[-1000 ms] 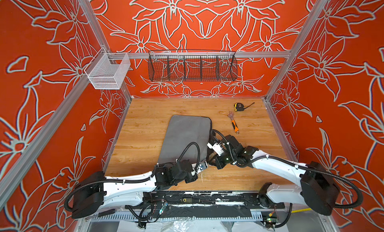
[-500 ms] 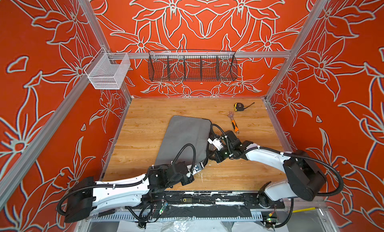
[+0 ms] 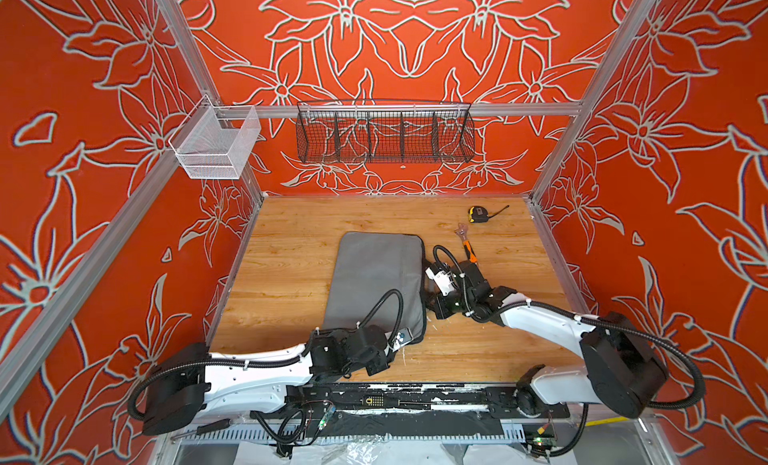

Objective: Open the zippered laptop bag and take out the laptop
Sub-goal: Unzip the zipper on the zippered laptop bag.

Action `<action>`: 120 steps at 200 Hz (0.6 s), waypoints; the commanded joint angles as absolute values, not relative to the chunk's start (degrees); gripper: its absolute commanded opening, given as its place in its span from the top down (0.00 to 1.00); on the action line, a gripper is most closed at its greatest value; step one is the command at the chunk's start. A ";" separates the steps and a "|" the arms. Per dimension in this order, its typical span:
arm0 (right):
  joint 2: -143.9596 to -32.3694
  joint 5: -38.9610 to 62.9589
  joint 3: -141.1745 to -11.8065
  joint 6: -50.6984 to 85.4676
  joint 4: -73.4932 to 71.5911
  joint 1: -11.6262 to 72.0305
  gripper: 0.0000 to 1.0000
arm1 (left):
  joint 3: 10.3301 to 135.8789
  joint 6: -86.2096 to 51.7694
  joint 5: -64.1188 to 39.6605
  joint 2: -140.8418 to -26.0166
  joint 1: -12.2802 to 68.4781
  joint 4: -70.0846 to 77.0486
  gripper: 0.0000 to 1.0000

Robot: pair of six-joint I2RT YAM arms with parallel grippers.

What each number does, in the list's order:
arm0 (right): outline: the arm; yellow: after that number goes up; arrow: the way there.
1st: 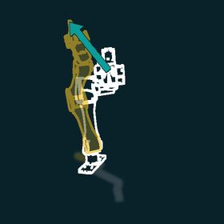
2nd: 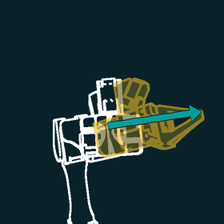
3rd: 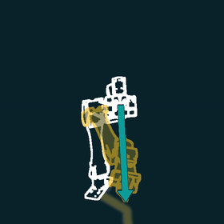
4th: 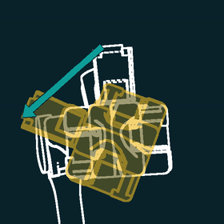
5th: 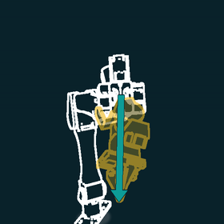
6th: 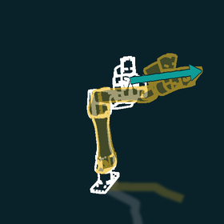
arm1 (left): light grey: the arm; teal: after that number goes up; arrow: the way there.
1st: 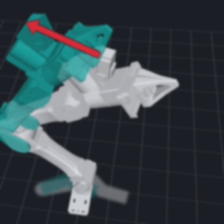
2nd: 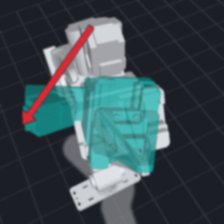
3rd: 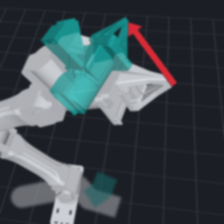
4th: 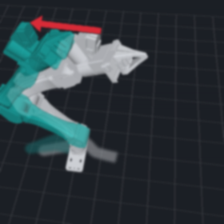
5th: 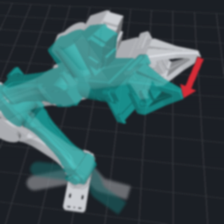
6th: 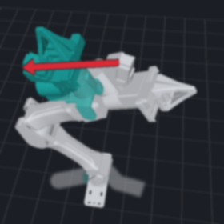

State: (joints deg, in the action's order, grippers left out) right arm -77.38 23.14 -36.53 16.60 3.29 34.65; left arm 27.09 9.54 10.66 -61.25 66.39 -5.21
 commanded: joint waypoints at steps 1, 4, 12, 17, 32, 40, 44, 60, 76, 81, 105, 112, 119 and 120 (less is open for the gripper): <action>-75.25 23.40 -35.10 20.38 -1.62 36.61 1.00 | 32.12 3.39 13.20 -64.32 66.60 -7.95 0.39; -75.12 23.54 -34.79 21.05 -2.30 36.86 1.00 | 32.69 1.97 14.32 -64.90 66.54 -8.18 0.36; -74.84 24.18 -33.89 22.67 -4.34 37.51 1.00 | 34.27 -1.60 17.10 -66.63 66.56 -9.05 0.32; -74.78 24.34 -33.41 23.72 -5.51 38.01 1.00 | 35.16 -3.30 18.27 -67.81 66.49 -9.61 0.31; -74.79 24.04 -32.86 25.50 -7.28 39.91 1.00 | 37.45 -7.10 20.29 -71.72 66.23 -11.02 0.30; -74.86 23.56 -32.95 25.89 -7.46 40.96 1.00 | 38.48 -9.03 20.92 -73.86 65.95 -11.62 0.29; -74.93 23.19 -33.16 26.01 -7.47 41.41 1.00 | 39.00 -9.73 21.02 -74.88 65.85 -11.94 0.29; -75.55 22.55 -33.62 26.45 -7.56 42.99 1.00 | 41.11 -12.06 21.58 -78.59 65.60 -13.27 0.28; -76.35 22.51 -33.99 26.70 -7.78 43.81 1.00 | 43.61 -14.62 24.29 -81.60 65.57 -16.13 0.27; -76.59 22.49 -34.01 26.80 -7.89 44.03 1.00 | 44.48 -15.28 25.23 -82.45 65.57 -17.13 0.27; -77.25 22.48 -33.68 27.55 -9.11 44.55 1.00 | 46.80 -16.23 27.19 -84.69 65.58 -19.34 0.28; -77.44 22.42 -33.66 27.68 -9.36 44.65 1.00 | 47.07 -16.30 27.07 -84.88 65.61 -19.31 0.29; -77.59 22.41 -33.60 27.82 -9.49 44.80 1.00 | 47.18 -16.33 26.86 -84.99 65.57 -18.97 0.29; -77.64 22.46 -33.63 27.84 -9.49 44.77 1.00 | 47.19 -16.30 26.79 -84.94 65.57 -18.89 0.29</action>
